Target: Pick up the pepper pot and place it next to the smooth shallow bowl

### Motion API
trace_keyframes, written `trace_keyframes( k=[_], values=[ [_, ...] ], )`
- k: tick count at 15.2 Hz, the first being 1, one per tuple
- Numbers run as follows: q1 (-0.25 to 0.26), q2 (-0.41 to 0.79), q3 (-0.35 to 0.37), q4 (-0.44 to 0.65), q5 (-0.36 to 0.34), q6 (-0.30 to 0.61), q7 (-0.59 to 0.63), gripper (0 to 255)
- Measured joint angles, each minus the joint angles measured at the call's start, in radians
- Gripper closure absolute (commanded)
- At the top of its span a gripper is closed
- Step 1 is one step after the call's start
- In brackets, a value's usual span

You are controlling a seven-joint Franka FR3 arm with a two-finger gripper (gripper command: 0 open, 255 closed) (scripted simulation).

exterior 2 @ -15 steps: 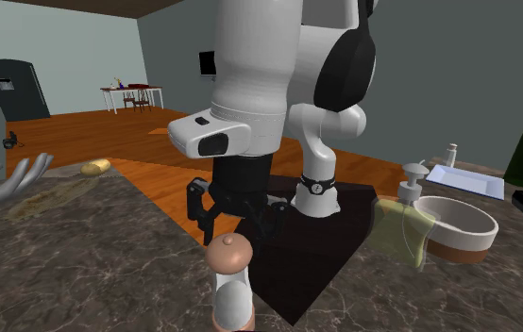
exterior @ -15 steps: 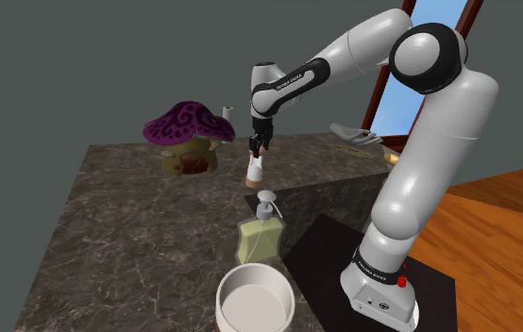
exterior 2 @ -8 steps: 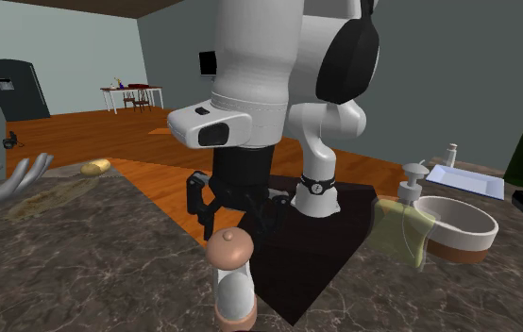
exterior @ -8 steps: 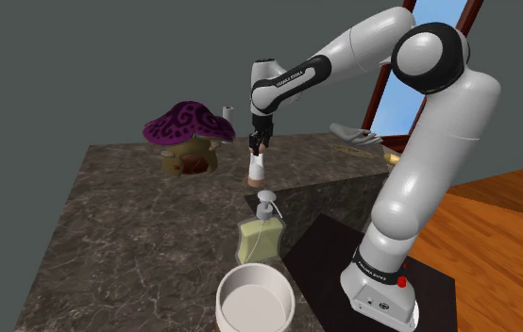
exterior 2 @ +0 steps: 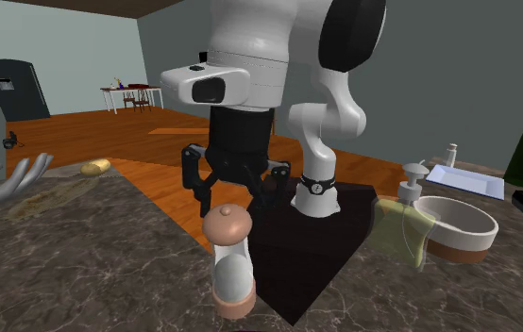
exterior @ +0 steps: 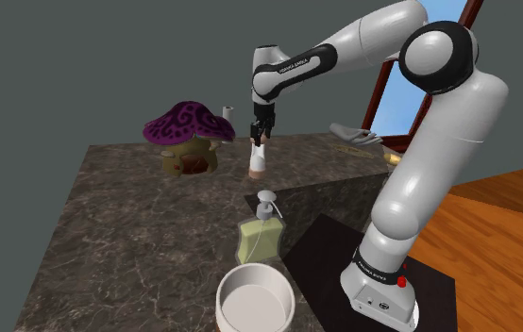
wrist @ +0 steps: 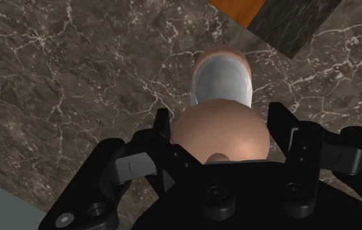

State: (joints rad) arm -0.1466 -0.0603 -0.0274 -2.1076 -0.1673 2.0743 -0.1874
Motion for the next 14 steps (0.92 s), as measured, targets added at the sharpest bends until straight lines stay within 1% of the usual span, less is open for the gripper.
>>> trace_keyframes(
  k=[9, 14],
  values=[
    [0.002, -0.033, 0.002, 0.086, 0.008, -0.118, -0.016, 255],
    [0.002, -0.034, 0.002, 0.153, 0.012, -0.185, -0.028, 255]
  ],
)
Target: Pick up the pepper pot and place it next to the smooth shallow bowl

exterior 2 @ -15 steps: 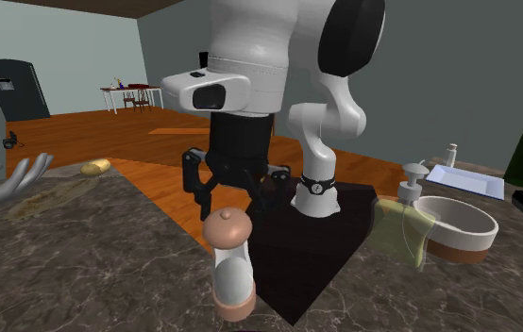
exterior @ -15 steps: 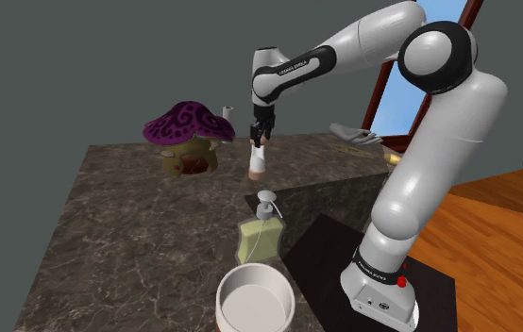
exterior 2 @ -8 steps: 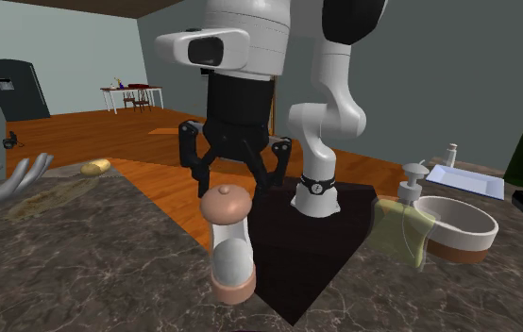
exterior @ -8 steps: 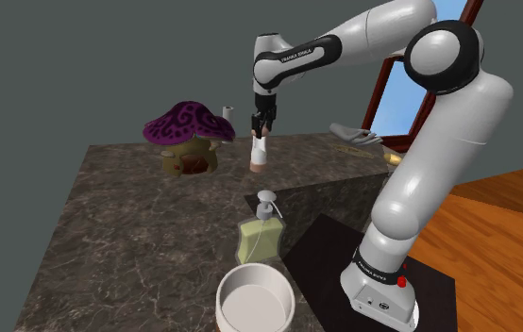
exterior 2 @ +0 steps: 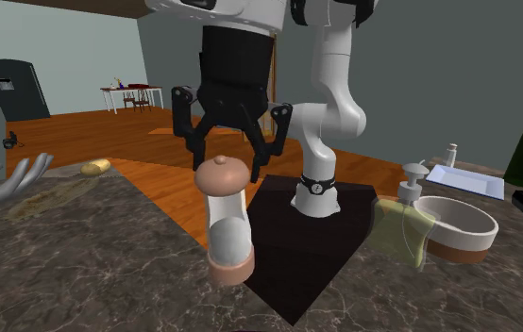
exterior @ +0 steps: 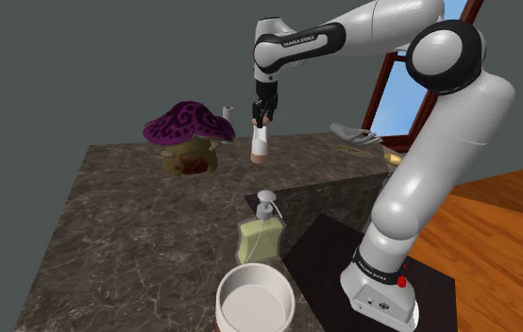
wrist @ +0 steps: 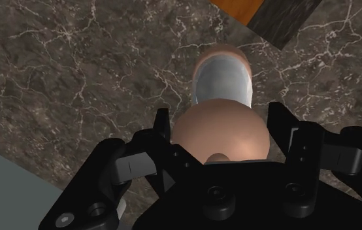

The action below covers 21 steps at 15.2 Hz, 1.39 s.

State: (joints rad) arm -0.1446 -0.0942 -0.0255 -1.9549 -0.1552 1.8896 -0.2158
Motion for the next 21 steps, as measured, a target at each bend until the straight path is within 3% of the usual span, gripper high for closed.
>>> trace_keyframes(
  k=[21],
  values=[
    [0.003, 0.019, 0.005, 0.304, 0.008, -0.283, -0.036, 255]
  ],
)
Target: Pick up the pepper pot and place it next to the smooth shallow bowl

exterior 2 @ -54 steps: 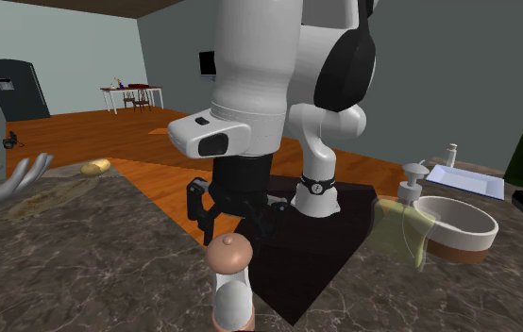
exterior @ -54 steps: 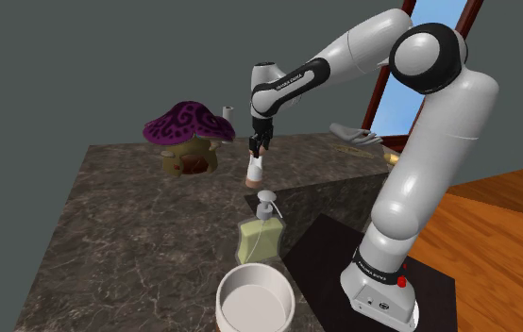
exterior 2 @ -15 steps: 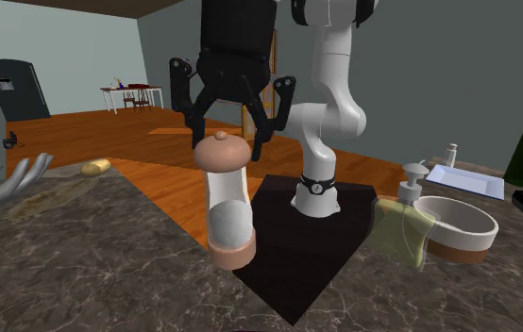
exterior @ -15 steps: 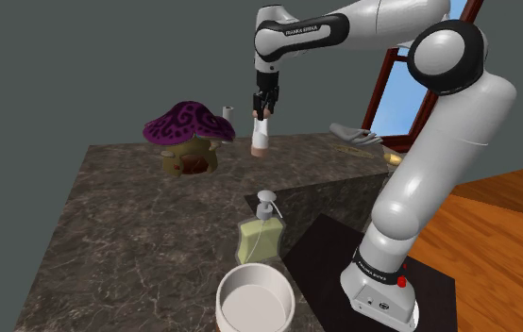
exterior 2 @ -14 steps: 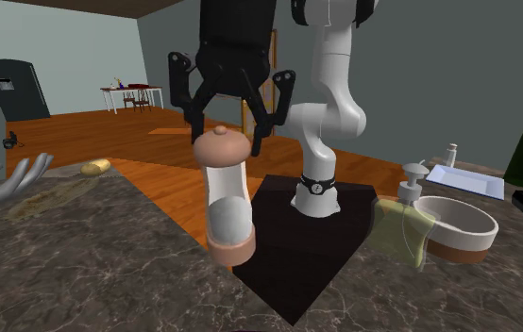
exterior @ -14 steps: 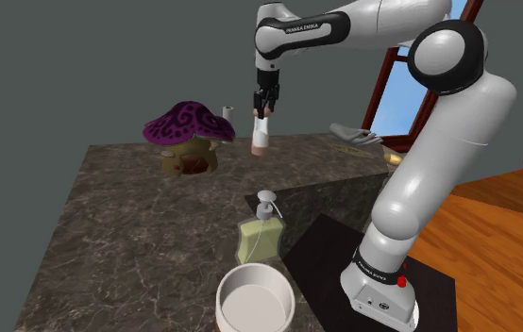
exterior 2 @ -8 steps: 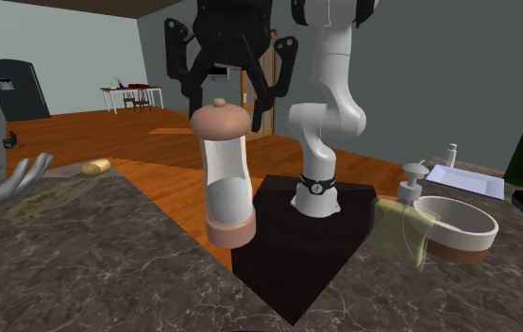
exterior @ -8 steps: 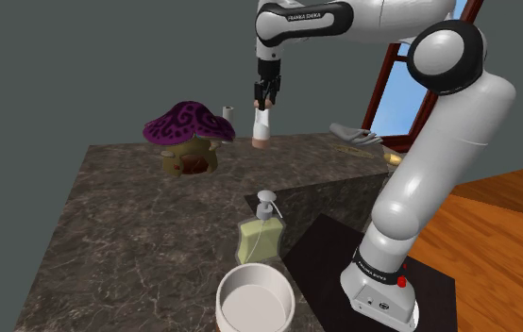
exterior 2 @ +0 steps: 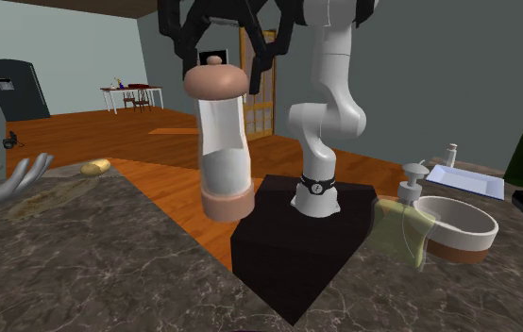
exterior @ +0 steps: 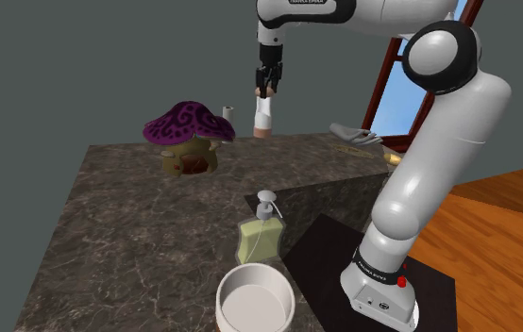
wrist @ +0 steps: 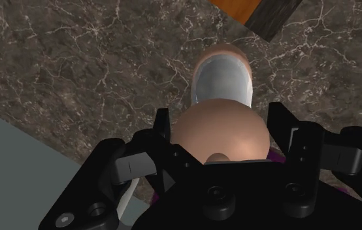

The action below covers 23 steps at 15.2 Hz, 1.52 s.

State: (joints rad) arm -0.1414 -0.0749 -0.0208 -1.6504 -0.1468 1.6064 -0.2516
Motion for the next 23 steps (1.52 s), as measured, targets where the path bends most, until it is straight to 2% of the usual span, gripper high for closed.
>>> trace_keyframes(
  k=[5, 11, 23],
  values=[
    [0.005, -0.001, 0.006, 0.058, 0.0, -0.06, 0.003, 255],
    [0.053, -0.142, 0.068, -0.088, 0.009, -0.071, 0.11, 255],
    [0.151, -0.343, 0.23, -0.257, 0.085, -0.131, 0.353, 255]
  ],
)
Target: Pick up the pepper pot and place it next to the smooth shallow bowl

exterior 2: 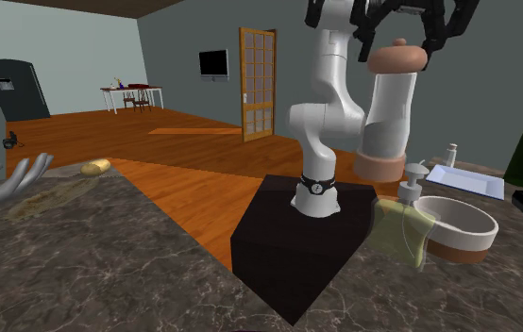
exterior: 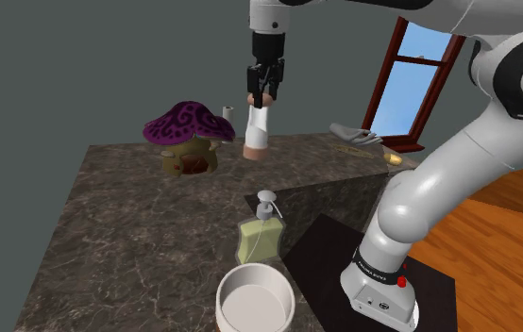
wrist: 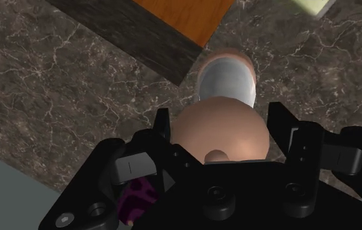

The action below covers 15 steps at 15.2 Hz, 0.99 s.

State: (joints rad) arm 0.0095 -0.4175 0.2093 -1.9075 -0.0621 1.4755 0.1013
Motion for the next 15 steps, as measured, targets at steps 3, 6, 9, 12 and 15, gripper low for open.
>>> trace_keyframes(
  k=[3, 6, 9, 12, 15],
  values=[
    [0.024, -0.029, 0.048, -0.014, 0.027, -0.02, 0.066, 255],
    [0.046, -0.048, 0.095, -0.016, 0.054, -0.04, 0.13, 255],
    [0.071, -0.076, 0.144, -0.029, 0.087, -0.057, 0.199, 255],
    [0.09, -0.077, 0.201, -0.012, 0.117, -0.076, 0.272, 255],
    [0.105, -0.055, 0.263, 0.022, 0.141, -0.087, 0.351, 255]
  ],
)
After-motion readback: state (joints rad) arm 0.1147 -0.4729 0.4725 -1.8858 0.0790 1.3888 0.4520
